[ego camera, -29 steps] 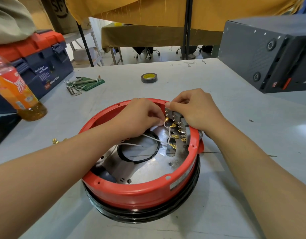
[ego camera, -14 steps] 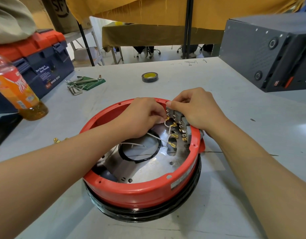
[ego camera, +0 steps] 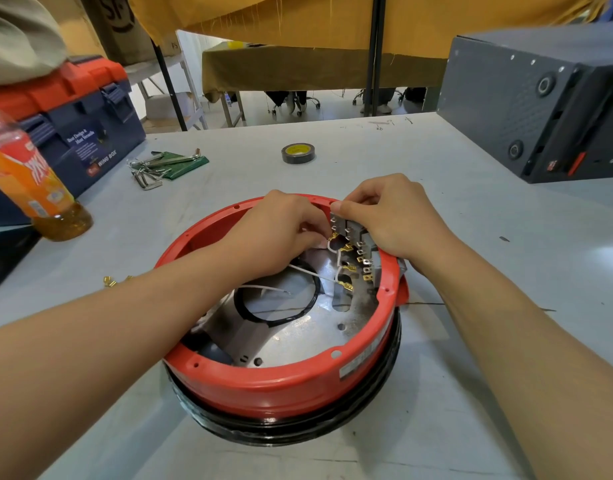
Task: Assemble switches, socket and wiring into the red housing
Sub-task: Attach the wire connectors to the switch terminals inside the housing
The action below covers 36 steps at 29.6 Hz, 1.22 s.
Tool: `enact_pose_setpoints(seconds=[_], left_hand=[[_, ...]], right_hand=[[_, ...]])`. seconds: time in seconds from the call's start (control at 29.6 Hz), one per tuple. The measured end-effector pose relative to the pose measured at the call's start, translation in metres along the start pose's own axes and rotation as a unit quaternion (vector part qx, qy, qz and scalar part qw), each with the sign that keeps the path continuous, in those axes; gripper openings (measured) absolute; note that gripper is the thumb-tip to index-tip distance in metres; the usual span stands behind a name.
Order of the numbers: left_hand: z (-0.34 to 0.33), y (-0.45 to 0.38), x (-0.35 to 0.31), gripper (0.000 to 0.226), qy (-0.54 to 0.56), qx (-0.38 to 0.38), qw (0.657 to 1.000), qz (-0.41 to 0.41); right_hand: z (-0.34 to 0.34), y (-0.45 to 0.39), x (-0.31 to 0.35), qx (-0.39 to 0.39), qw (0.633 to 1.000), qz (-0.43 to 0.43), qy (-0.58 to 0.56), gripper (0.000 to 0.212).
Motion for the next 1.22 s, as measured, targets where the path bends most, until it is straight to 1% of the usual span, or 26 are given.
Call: enact_pose_setpoints(seconds=[0.3,0.71,0.91,1.01,1.11,1.22], left_hand=[[-0.004,-0.001,0.002,0.009,-0.004,0.001,1.0,-0.001],[-0.004,-0.002,0.005,0.01,0.003,0.003,1.0,0.018],[-0.002,-0.003,0.005,0.009,0.004,0.02,0.999,0.034],[0.005,-0.002,0.005,0.007,0.028,0.006,0.998,0.049],[0.012,0.002,0.002,0.003,0.075,-0.008,0.996,0.052],[0.008,0.004,-0.004,0.001,0.101,0.013,0.993,0.051]], right_hand=[[0.0,0.0,-0.001,-0.001,1.0,0.0,0.003,0.025],[0.0,-0.001,-0.002,0.001,1.0,0.003,0.008,0.022],[0.002,0.0,0.001,-0.003,1.0,0.01,0.026,0.022],[0.004,0.001,0.002,-0.013,1.0,0.008,0.026,0.023],[0.003,0.001,-0.002,-0.01,1.0,-0.007,0.012,0.024],[0.003,0.001,-0.006,0.0,1.0,-0.02,-0.006,0.025]])
Point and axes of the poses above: each hand's wrist, its own y-axis away from the middle knuckle, its own z-axis out of the back of the hand, x = y × z, the point moved 10 cm from there along -y, towards the middle knuckle, and after that the axes turned 6 degrees about z, right-handed, at the moved point
